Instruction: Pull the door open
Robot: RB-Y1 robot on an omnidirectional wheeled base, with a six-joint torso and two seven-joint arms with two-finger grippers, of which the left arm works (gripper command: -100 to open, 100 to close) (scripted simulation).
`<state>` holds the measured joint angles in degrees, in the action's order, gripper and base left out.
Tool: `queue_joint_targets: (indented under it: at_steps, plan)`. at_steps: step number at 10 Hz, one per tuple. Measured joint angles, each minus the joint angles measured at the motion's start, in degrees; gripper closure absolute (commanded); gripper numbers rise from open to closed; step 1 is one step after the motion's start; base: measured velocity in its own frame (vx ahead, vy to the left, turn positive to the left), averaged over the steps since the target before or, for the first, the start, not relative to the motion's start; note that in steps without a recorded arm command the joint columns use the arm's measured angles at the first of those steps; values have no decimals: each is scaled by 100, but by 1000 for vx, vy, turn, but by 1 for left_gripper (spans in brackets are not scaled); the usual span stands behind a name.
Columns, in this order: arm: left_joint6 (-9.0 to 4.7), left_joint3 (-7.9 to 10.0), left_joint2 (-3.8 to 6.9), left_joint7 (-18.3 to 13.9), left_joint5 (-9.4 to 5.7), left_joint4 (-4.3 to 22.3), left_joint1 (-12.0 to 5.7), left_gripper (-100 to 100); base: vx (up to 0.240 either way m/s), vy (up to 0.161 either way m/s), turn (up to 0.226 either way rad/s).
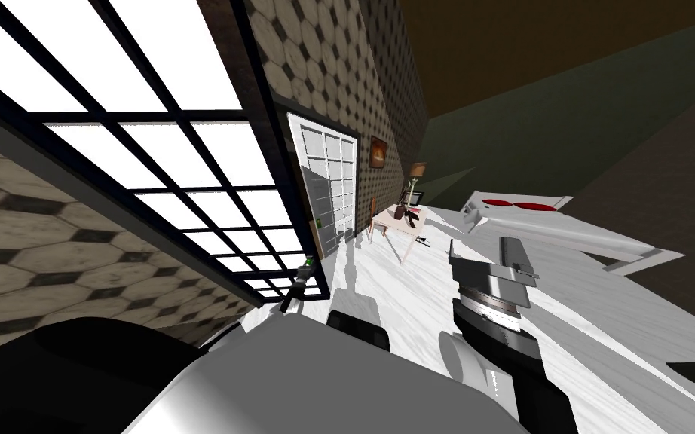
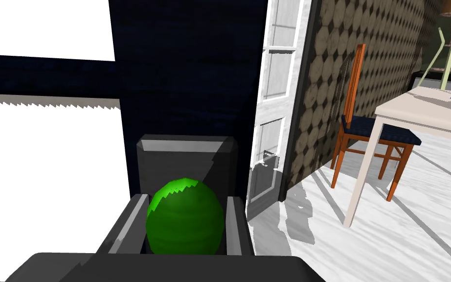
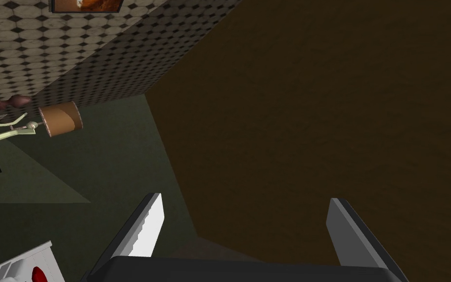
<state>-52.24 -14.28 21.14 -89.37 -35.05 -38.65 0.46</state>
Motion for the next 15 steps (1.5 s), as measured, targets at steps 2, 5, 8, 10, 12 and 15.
queue_joint_targets:
  at_steps: [2,5,8,10,12,15]
  plan:
    - [-41,-158,78,-137,80,-32,57,100,-226,21,-56]
    - [-89,-307,164,-272,153,-59,131,100,-150,22,-59]
    - [-252,-495,304,-475,256,-62,174,100,-198,30,-76]
    - [-364,-649,417,-636,336,-73,245,100,-206,34,-66]
    - [-436,-781,519,-755,405,-134,327,100,-186,23,-51]
    - [-535,-897,602,-880,460,-90,392,100,-127,29,-73]
